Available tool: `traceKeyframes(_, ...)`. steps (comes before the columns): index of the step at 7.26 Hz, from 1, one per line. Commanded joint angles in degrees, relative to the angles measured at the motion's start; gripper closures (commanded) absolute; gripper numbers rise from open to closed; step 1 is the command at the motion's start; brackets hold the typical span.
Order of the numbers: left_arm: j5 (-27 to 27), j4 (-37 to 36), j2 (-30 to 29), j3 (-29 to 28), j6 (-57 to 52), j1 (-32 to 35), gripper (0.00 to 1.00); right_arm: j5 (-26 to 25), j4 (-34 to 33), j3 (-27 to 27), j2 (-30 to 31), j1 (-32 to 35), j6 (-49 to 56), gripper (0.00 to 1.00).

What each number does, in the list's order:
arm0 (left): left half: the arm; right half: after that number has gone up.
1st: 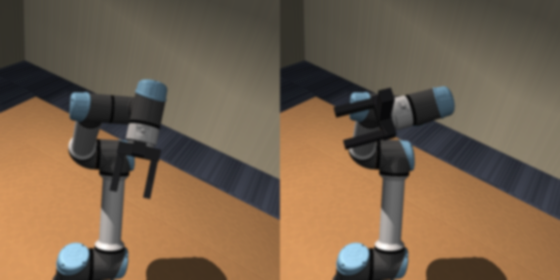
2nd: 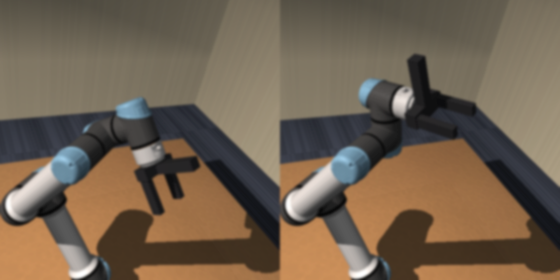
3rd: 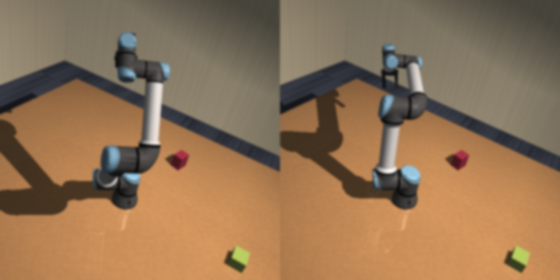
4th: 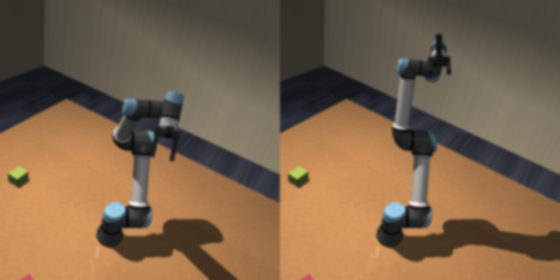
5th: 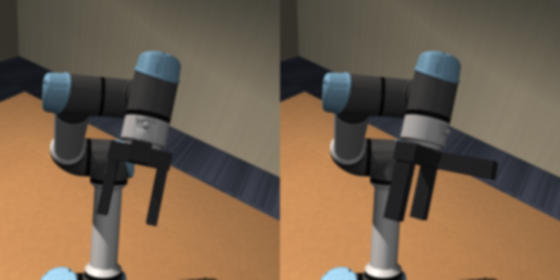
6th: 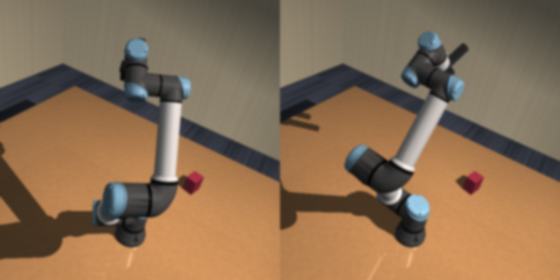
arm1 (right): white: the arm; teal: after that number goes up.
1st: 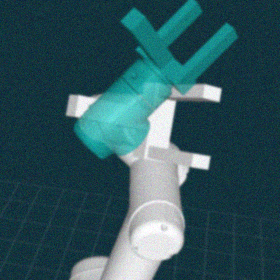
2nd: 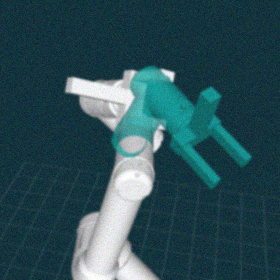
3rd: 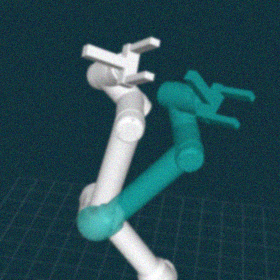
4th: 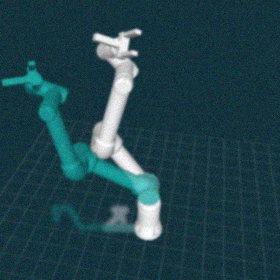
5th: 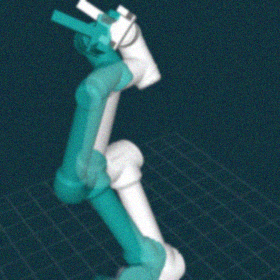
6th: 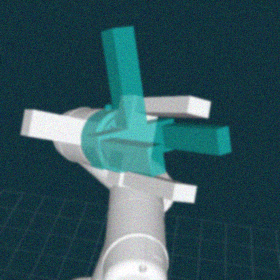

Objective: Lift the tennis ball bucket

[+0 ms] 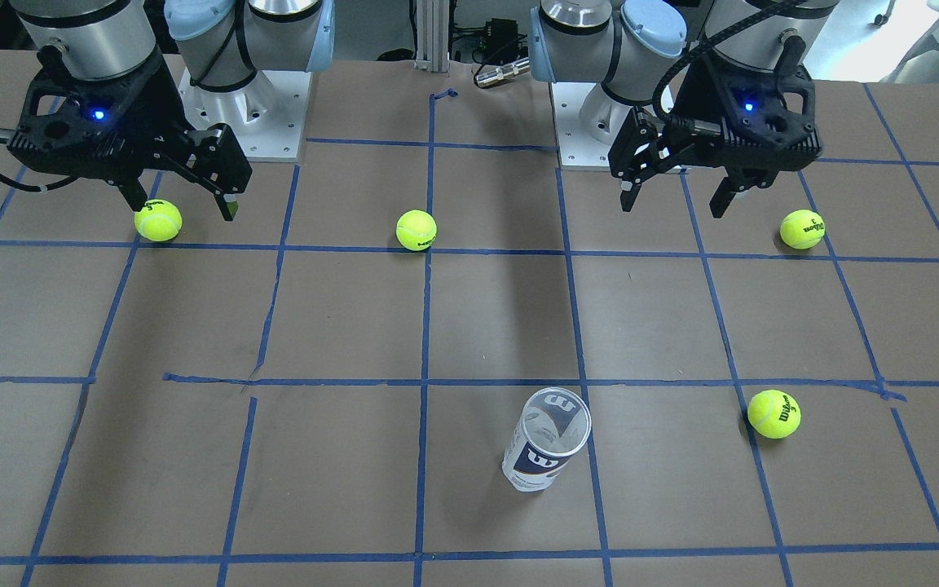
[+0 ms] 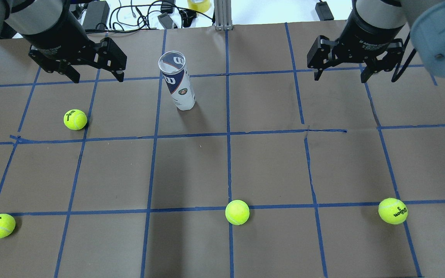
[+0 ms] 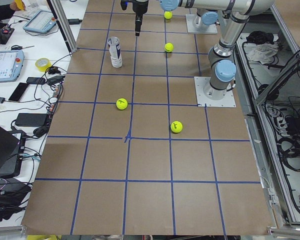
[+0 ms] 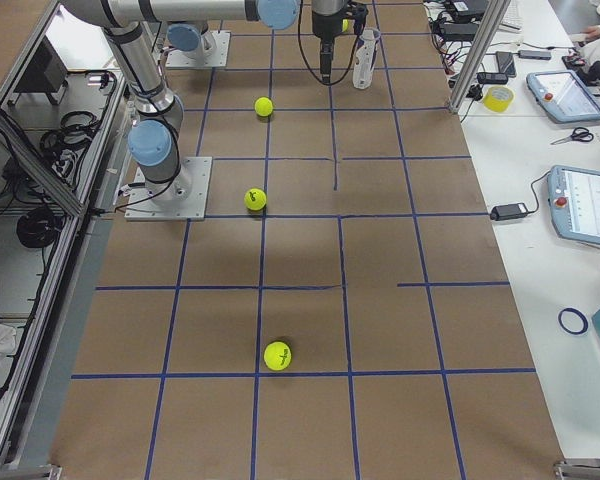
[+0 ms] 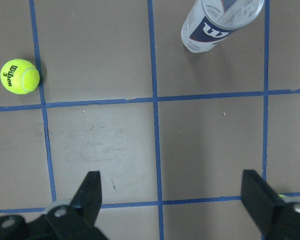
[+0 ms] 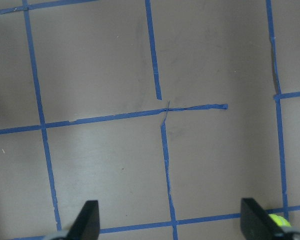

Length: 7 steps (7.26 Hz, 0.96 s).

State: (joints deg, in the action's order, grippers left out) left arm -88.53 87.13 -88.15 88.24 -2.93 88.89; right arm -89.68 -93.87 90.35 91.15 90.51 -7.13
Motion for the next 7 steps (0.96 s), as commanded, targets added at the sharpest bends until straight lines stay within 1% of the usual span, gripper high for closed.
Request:
traceKeyframes(1,0.1,0.1,-0.2,-0.2,-0.1,0.0,0.0,0.3,0.0,0.0,0.0,0.0,0.0,0.0)
traceKeyframes(7,0.8,0.1,-0.8,-0.3,-0.1,0.1,0.0,0.2,0.0,0.0,-0.1,0.0,0.0,0.0)
